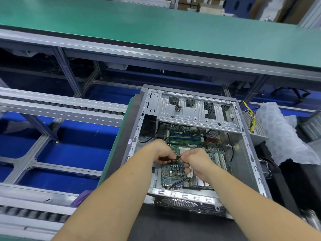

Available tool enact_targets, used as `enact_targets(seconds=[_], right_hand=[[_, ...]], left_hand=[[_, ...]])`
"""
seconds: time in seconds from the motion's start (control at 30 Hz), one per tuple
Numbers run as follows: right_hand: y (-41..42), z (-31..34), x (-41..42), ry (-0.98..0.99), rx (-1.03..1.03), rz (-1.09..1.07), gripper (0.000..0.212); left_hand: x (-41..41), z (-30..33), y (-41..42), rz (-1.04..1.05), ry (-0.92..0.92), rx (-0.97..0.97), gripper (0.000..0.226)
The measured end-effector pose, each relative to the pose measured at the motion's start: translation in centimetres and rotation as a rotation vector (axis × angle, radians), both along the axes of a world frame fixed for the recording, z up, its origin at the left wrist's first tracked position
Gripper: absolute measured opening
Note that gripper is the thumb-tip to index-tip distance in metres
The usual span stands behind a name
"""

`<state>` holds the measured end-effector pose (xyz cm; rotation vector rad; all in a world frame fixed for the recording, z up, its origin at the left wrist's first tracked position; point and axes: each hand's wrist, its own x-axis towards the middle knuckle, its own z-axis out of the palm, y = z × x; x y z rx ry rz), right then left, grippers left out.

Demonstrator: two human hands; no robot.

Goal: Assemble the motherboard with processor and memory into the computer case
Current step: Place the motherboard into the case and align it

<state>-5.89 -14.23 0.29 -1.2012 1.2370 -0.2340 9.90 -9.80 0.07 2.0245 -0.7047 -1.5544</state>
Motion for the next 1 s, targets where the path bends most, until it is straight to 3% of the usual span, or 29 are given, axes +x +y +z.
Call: enact_targets(seconds=[0.1,0.33,0.8,1.0], right_hand=[[-0.16,-0.37,0.03,0.000,-0.068,0.051,0.009],[-0.20,-0.89,-0.01,0.134,-0.327,0.209,0.012],[-0.20,-0.39,-0.41,0.146,-0.325,0.254,0.006],[-0.21,-0.10,-0.56,0.167,-0.322,0.297,0.014]], left_hand=[[-0.15,0.15,0.00,-0.053,-0.050,-0.012,0.014],[-0.29,0.42,0.24,-0.108,0.032,0.042,0.019],[-0.57,0.63,0.23,-0.096,0.045,0.052,0.013],[-0.69,0.75,0.27,-0.117,0.047,0.080,0.011]])
